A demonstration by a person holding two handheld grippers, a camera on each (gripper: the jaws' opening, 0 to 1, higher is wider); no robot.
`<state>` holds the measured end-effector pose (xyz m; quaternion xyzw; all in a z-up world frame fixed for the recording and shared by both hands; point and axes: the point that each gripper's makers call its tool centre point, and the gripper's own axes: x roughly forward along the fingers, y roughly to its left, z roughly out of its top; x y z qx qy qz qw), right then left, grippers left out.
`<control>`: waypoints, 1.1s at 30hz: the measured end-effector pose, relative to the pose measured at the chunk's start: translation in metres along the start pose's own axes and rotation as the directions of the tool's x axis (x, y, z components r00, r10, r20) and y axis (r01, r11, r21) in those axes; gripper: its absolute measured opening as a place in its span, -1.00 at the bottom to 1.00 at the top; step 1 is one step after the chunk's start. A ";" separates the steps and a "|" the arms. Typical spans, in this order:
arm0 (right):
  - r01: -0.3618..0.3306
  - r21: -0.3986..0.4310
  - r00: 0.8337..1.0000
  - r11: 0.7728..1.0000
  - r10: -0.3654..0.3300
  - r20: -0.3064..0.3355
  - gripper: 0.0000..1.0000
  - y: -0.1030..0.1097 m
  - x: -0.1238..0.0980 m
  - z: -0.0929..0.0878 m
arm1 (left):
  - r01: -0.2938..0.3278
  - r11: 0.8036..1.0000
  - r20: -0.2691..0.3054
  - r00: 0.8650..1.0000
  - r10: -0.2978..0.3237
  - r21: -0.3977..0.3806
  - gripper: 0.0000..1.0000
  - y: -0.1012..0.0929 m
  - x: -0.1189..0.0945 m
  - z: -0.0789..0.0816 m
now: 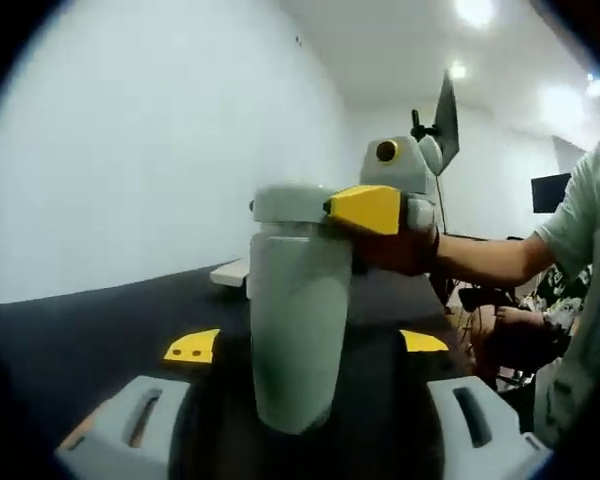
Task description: Assemble the cup parts correctly, then place the assembled cup into the box.
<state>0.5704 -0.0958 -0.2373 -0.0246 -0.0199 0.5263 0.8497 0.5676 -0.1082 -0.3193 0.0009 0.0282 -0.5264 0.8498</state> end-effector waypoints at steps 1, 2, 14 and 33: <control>0.001 0.000 1.000 1.000 -0.001 -0.004 -0.17 -0.001 0.000 0.000 | 0.000 1.000 0.002 1.000 0.000 0.003 0.30 0.000 0.006 -0.001; 0.001 -0.002 1.000 1.000 -0.001 -0.008 -0.17 -0.001 0.000 0.000 | -0.011 1.000 -0.007 1.000 0.011 0.013 0.30 0.003 0.010 -0.003; 0.022 -0.014 0.999 1.000 -0.022 -0.032 -0.18 0.000 0.004 0.000 | -0.076 0.997 -0.003 0.997 0.076 0.027 -0.21 0.010 0.015 -0.005; 0.161 0.058 0.987 0.985 -0.160 -0.019 0.24 0.004 0.002 0.007 | -0.120 0.993 0.012 0.993 0.120 0.020 -0.22 0.015 0.013 -0.006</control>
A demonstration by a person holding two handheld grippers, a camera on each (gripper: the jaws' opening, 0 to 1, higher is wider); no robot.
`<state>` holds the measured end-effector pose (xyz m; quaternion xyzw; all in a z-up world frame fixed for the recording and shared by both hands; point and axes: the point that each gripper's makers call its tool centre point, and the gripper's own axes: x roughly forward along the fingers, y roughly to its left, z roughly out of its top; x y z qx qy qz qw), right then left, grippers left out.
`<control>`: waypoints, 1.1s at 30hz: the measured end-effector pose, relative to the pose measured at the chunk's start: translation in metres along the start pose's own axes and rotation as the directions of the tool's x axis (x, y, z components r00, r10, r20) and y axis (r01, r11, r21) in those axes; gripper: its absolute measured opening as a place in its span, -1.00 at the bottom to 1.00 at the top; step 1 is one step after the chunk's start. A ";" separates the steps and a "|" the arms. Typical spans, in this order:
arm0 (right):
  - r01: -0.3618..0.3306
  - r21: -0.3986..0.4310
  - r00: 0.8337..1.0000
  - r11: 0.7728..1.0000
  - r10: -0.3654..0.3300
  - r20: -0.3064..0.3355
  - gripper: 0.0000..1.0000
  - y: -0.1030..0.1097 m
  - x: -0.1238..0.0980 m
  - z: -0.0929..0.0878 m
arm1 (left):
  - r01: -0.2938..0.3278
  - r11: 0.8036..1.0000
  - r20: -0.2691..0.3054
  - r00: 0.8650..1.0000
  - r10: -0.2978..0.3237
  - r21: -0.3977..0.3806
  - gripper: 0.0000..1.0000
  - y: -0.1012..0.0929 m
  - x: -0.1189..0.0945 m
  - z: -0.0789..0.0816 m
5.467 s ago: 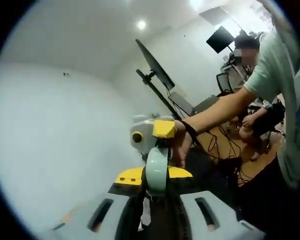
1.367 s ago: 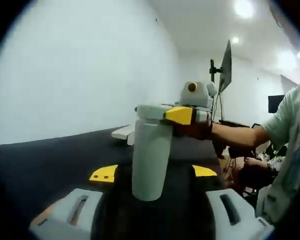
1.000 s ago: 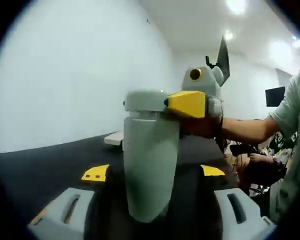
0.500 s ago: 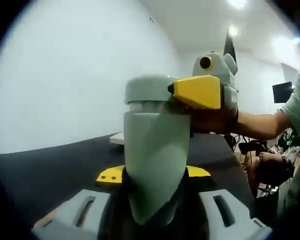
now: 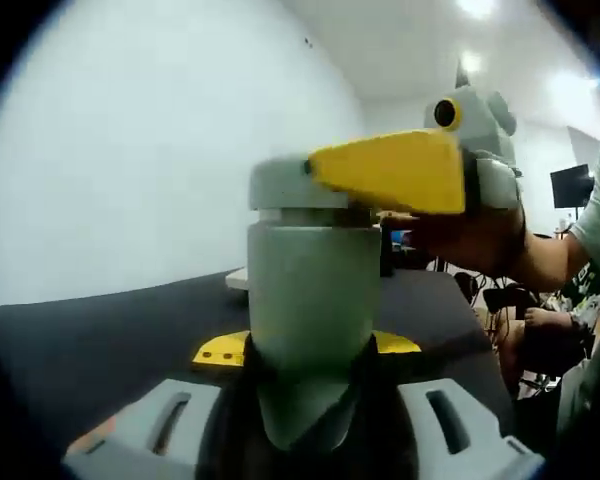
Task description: Assemble the cup parts correctly, then place the assembled cup into the box.
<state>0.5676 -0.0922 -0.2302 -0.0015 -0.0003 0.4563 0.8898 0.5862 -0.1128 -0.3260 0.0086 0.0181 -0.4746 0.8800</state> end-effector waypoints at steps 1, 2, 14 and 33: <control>-0.040 0.008 0.999 0.999 0.040 -0.004 0.30 -0.004 -0.003 0.000 | 0.001 1.000 0.001 1.000 -0.001 0.000 -0.22 0.000 0.000 0.000; -0.180 -0.026 0.984 0.983 0.180 -0.006 0.22 0.008 -0.009 -0.001 | 0.002 1.000 0.001 1.000 -0.002 0.001 -0.22 0.000 0.001 0.000; -0.415 -0.058 0.903 0.908 0.403 -0.146 -0.05 0.011 -0.003 -0.018 | 0.029 1.000 -0.011 1.000 -0.029 0.004 -0.22 -0.001 0.000 0.000; 0.308 -0.107 0.949 0.945 -0.313 -0.029 -0.22 -0.013 -0.006 -0.016 | 0.005 1.000 -0.018 1.000 -0.005 -0.008 -0.22 0.003 0.002 -0.001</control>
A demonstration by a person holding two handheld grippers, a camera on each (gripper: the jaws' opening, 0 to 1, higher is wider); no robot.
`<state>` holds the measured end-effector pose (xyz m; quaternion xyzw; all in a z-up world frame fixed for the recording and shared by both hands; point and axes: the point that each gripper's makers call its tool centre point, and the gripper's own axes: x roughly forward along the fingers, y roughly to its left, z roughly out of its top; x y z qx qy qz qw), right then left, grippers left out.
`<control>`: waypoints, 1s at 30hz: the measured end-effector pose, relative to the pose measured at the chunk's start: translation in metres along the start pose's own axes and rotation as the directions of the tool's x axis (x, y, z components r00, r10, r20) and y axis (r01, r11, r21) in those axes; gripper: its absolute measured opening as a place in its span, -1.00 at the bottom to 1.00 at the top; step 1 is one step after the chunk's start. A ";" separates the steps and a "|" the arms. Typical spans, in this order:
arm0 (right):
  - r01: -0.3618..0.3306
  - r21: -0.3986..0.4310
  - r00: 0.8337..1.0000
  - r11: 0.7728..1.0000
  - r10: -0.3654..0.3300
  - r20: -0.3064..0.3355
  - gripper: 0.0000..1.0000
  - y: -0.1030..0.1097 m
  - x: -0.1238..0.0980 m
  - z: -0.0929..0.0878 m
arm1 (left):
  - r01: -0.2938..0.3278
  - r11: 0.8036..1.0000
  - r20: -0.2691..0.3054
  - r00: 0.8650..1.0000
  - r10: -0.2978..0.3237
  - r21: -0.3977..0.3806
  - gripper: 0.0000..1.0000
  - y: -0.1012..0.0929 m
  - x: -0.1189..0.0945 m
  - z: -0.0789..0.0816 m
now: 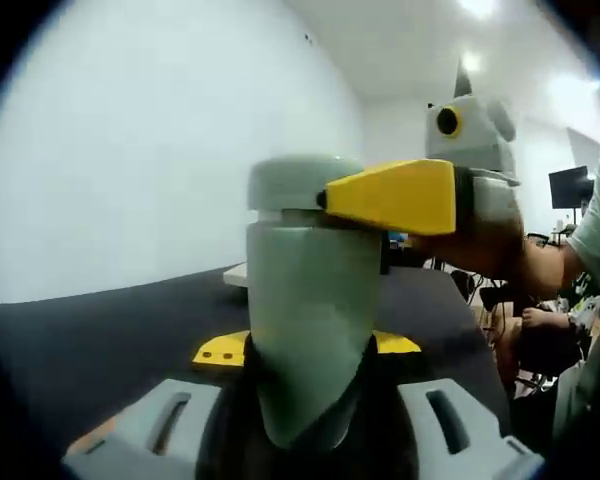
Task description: Assemble the cup parts correctly, then place the assembled cup into the box.
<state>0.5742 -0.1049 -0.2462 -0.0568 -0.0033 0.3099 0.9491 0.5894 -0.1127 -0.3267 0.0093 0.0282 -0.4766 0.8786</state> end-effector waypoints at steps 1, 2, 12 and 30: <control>-0.007 -0.059 1.000 0.998 0.007 0.004 -0.20 0.000 0.002 -0.001 | 0.000 1.000 0.001 1.000 0.000 0.000 -0.22 0.000 0.000 0.000; -0.025 -0.058 0.999 0.998 0.027 0.026 -0.20 0.001 0.002 0.002 | 0.001 1.000 0.001 1.000 -0.001 -0.002 -0.22 0.000 -0.001 0.000; -0.565 0.023 0.818 0.825 0.557 0.143 0.20 0.004 -0.012 0.026 | 0.003 1.000 0.004 1.000 -0.003 0.007 -0.22 -0.001 0.000 0.000; -0.358 0.031 0.933 0.933 0.359 -0.036 -0.23 0.012 -0.007 0.016 | -0.001 1.000 -0.009 1.000 0.001 0.006 -0.22 -0.001 0.001 -0.001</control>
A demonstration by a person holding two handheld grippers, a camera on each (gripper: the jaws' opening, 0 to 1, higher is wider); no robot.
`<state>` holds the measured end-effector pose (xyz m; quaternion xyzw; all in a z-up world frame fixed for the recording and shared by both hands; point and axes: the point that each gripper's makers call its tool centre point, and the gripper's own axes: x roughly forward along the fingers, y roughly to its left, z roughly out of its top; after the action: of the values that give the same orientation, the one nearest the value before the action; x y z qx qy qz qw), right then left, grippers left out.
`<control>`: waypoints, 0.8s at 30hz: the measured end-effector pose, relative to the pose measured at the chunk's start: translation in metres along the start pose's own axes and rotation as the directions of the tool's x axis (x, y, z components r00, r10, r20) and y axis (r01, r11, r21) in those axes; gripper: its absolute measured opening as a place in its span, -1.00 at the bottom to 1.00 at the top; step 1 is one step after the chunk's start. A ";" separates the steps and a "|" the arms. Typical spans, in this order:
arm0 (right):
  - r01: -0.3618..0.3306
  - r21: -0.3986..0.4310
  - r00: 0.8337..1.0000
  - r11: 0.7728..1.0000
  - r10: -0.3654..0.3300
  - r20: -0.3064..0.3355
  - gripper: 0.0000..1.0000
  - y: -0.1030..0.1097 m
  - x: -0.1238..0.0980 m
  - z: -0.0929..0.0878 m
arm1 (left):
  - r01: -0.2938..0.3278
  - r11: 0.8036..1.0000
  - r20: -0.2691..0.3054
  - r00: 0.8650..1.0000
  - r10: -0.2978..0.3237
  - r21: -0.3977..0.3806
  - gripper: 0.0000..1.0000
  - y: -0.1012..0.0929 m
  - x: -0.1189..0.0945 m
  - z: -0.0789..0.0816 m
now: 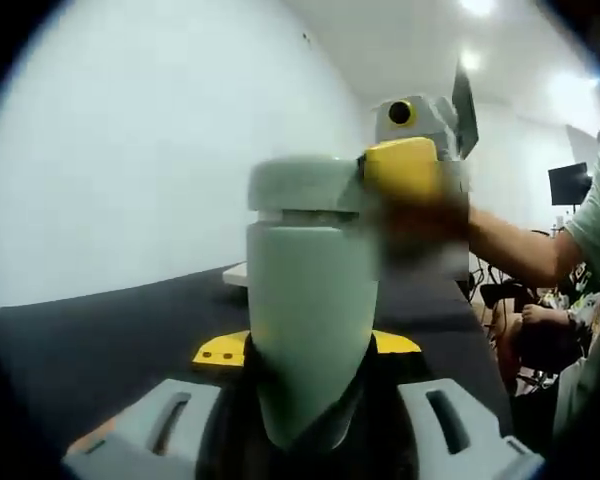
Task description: Assemble the cup parts correctly, then place the assembled cup into the box.
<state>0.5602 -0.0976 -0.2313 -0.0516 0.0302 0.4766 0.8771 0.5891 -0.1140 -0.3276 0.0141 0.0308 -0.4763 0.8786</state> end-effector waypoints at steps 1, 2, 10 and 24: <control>0.069 0.028 0.998 0.997 -0.068 -0.010 -0.23 -0.004 0.001 -0.001 | -0.001 1.000 0.001 1.000 0.001 0.000 -0.22 0.000 0.000 0.000; 0.147 0.013 0.989 0.989 -0.147 -0.007 -0.23 -0.004 0.000 -0.001 | -0.002 1.000 0.001 1.000 0.002 0.000 -0.22 0.000 0.000 0.000; 0.264 -0.124 0.962 0.957 -0.270 -0.035 -0.11 -0.009 0.009 -0.005 | -0.006 1.000 0.013 1.000 0.006 -0.013 -0.22 0.001 -0.002 0.000; -0.363 -0.042 0.932 0.931 0.363 -0.010 -0.01 0.003 0.005 0.004 | -0.004 1.000 0.011 1.000 0.004 -0.009 -0.22 0.000 -0.001 0.000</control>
<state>0.5604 -0.0916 -0.2283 -0.0643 0.0299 0.6308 0.7727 0.5888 -0.1129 -0.3271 0.0078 0.0279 -0.4744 0.8798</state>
